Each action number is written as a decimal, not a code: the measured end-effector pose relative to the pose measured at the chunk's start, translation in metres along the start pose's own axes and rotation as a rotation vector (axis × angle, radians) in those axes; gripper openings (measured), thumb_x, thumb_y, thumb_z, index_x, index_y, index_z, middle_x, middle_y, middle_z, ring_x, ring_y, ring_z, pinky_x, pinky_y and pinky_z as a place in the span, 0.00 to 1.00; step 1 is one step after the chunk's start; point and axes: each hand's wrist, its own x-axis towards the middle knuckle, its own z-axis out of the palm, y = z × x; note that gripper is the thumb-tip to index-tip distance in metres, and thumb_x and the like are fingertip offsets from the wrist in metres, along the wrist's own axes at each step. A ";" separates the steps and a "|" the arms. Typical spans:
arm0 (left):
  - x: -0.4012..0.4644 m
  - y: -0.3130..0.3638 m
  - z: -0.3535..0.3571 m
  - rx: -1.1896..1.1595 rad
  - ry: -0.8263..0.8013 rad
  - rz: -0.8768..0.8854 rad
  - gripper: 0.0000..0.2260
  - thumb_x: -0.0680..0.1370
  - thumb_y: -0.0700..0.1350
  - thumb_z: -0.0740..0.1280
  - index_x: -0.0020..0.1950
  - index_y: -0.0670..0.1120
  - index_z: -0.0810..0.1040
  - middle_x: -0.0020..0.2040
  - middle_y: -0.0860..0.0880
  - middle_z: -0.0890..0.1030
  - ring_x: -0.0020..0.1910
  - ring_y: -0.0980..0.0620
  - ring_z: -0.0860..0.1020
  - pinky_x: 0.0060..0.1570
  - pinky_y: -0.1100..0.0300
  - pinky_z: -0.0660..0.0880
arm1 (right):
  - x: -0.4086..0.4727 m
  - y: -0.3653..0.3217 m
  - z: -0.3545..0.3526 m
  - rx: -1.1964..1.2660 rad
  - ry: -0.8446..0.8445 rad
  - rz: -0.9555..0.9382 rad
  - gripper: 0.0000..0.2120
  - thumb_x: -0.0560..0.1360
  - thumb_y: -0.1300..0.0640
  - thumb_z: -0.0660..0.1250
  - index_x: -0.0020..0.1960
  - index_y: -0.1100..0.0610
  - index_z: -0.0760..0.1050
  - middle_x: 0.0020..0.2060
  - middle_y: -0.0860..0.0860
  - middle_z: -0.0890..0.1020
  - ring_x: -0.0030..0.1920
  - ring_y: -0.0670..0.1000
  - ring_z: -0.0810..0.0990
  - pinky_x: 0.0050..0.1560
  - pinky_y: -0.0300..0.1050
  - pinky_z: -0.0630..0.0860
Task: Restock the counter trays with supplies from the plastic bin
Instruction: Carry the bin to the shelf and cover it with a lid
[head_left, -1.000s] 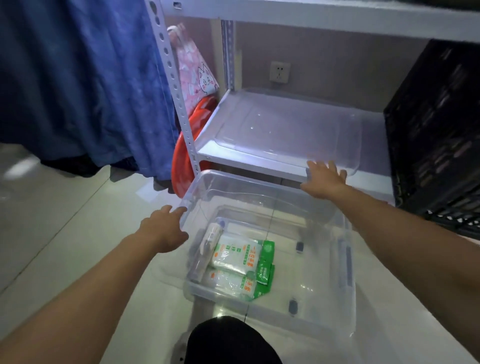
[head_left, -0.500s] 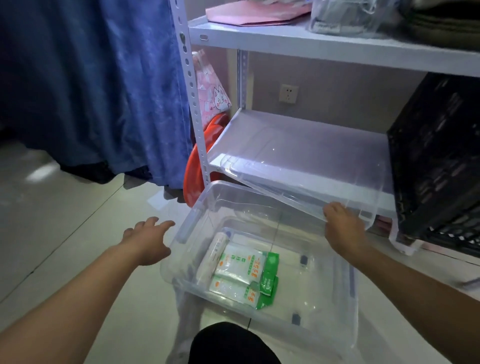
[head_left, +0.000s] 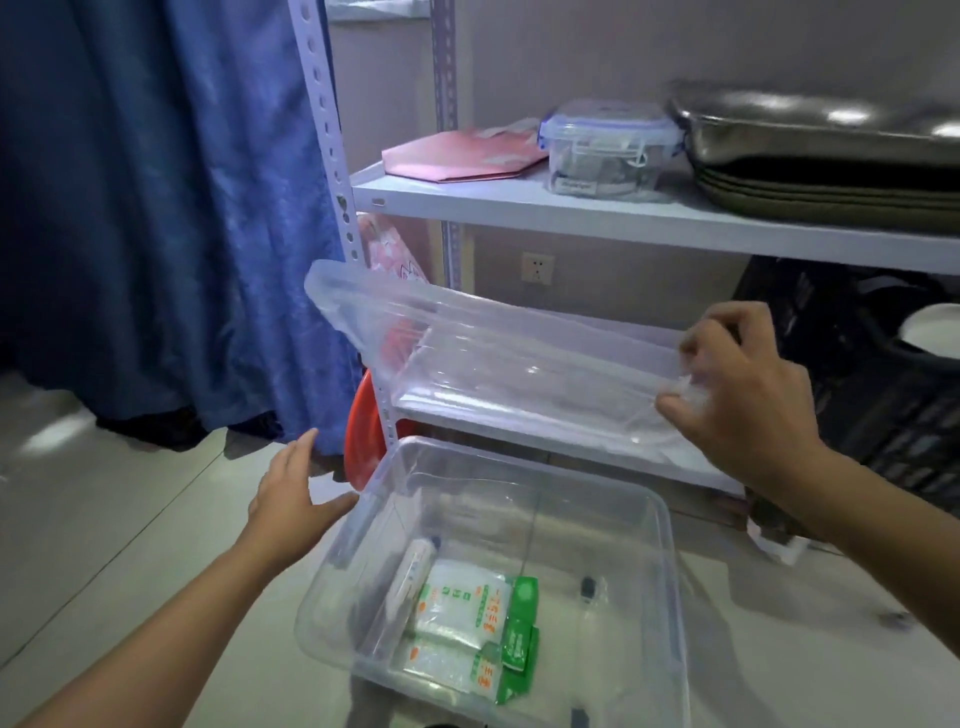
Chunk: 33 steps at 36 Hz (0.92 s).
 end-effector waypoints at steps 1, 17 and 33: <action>0.000 0.000 -0.002 -0.109 0.012 -0.005 0.46 0.70 0.56 0.77 0.80 0.52 0.55 0.78 0.46 0.61 0.75 0.44 0.63 0.72 0.43 0.65 | 0.002 0.001 -0.008 0.021 0.040 -0.036 0.19 0.65 0.53 0.77 0.50 0.57 0.73 0.56 0.56 0.70 0.34 0.51 0.75 0.27 0.48 0.75; 0.005 -0.015 0.004 -0.558 -0.360 -0.508 0.21 0.72 0.63 0.71 0.59 0.53 0.77 0.53 0.41 0.81 0.49 0.40 0.82 0.37 0.48 0.82 | -0.007 0.075 0.072 0.174 -0.373 0.475 0.25 0.75 0.42 0.68 0.66 0.54 0.76 0.63 0.55 0.79 0.57 0.59 0.78 0.48 0.46 0.71; -0.024 -0.035 0.056 0.650 -0.577 -0.098 0.34 0.80 0.49 0.59 0.81 0.57 0.43 0.82 0.45 0.51 0.79 0.39 0.54 0.73 0.42 0.61 | -0.107 0.016 0.231 0.090 -0.892 0.463 0.34 0.75 0.32 0.56 0.78 0.42 0.54 0.79 0.50 0.55 0.78 0.59 0.51 0.74 0.67 0.48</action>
